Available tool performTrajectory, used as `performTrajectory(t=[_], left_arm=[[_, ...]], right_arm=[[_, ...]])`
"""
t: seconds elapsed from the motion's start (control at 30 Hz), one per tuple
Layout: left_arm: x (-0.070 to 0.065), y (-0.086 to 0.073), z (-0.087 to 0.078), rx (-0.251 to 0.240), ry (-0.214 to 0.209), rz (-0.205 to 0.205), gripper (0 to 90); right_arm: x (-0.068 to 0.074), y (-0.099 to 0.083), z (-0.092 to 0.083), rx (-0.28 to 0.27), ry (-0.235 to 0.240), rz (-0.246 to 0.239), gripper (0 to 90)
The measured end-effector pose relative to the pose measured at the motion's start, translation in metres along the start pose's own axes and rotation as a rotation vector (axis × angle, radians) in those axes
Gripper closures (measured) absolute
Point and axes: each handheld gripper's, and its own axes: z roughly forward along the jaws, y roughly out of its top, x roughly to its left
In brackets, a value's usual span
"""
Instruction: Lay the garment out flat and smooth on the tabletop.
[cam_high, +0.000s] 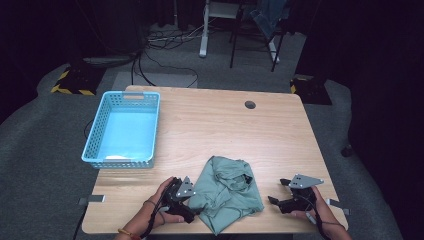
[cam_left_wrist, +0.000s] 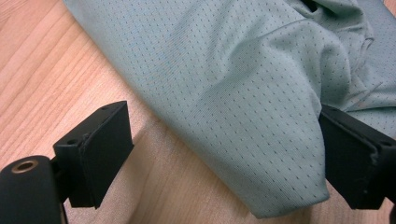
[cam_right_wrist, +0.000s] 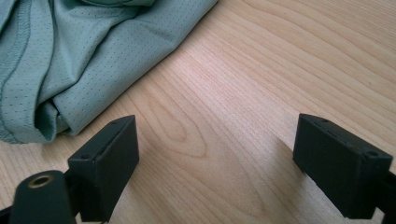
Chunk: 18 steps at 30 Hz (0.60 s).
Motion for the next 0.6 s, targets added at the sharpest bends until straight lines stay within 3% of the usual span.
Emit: performTrajectory(t=[0.27, 0.37, 0.6], left_arm=[[-0.001, 0.0, 0.0, 0.001, 0.009, -0.009, 9.8], [-0.002, 0.0, 0.0, -0.001, 0.011, -0.01, 9.8], [-0.005, -0.001, 0.0, -0.002, 0.03, -0.031, 9.9]], right_arm=[[0.001, 0.005, 0.001, 0.034, -0.011, 0.012, 15.3], [0.001, 0.008, 0.001, 0.036, -0.007, 0.006, 19.6], [0.007, 0.025, -0.004, -0.028, -0.013, -0.011, 24.9]])
